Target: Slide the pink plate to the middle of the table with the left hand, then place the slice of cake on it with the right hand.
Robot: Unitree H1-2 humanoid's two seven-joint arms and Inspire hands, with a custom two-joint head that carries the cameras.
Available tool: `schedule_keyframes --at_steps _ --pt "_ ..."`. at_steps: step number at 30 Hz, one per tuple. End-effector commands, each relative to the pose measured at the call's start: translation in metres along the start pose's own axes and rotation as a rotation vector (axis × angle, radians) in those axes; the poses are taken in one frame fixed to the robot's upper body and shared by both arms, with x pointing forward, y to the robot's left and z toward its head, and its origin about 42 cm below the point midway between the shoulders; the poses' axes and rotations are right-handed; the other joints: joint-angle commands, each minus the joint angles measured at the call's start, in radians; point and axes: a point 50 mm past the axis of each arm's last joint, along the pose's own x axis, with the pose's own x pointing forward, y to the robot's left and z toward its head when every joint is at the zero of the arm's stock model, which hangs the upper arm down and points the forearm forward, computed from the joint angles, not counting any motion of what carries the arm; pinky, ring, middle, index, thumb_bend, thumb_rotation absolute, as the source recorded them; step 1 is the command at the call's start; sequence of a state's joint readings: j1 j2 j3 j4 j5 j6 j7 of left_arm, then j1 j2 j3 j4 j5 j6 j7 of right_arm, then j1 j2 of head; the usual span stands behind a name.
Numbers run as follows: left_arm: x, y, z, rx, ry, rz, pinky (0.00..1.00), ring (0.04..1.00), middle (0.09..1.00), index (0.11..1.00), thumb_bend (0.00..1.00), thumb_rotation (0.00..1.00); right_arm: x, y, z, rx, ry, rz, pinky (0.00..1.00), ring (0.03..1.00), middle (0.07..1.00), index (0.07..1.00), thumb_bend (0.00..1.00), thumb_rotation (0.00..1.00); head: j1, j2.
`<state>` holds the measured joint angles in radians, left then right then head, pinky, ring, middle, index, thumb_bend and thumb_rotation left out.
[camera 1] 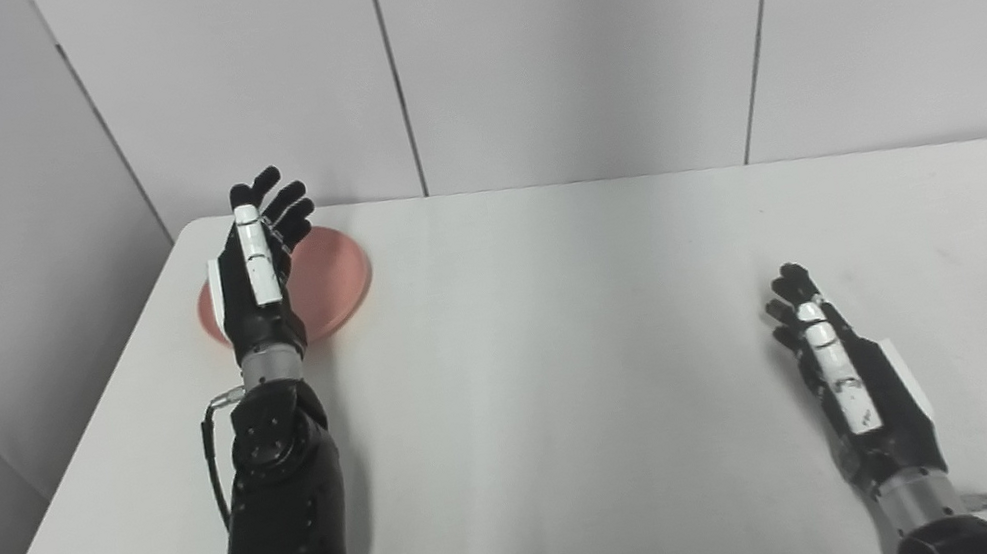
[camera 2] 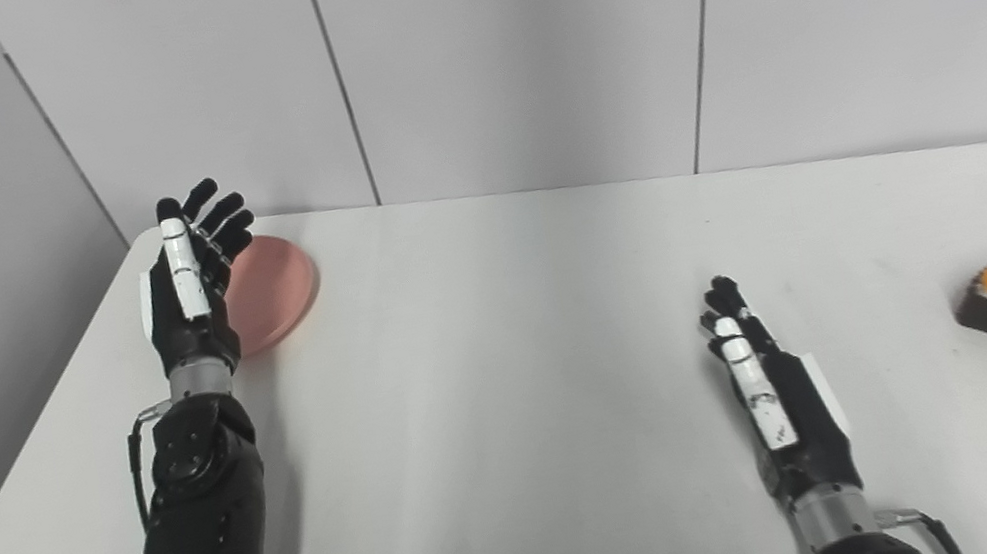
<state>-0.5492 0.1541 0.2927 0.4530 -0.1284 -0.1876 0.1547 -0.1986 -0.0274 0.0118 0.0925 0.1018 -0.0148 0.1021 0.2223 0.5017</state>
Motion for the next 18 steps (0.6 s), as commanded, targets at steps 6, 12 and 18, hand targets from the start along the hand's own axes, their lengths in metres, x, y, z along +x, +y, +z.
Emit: schedule_keyframes --at_steps 6,12,18 --pt "0.033 0.011 0.032 0.065 -0.167 0.048 0.69 0.701 0.712 0.713 0.71 1.0 -0.006 -0.017 -0.004 0.003 -0.057 -0.012 0.98 0.945 0.951 0.948 0.62 0.88 0.042 -0.032" --pt "0.042 0.033 0.035 0.097 -0.173 0.107 0.74 0.701 0.709 0.71 0.75 1.0 -0.005 -0.024 -0.011 0.026 -0.065 -0.001 1.0 0.968 0.971 0.965 0.61 0.87 0.08 -0.05" --pt "0.047 0.054 0.035 0.13 -0.18 0.159 0.79 0.711 0.722 0.729 0.75 1.0 -0.005 -0.029 -0.015 0.045 -0.064 -0.01 1.0 0.958 0.958 0.956 0.64 0.84 0.098 -0.048"
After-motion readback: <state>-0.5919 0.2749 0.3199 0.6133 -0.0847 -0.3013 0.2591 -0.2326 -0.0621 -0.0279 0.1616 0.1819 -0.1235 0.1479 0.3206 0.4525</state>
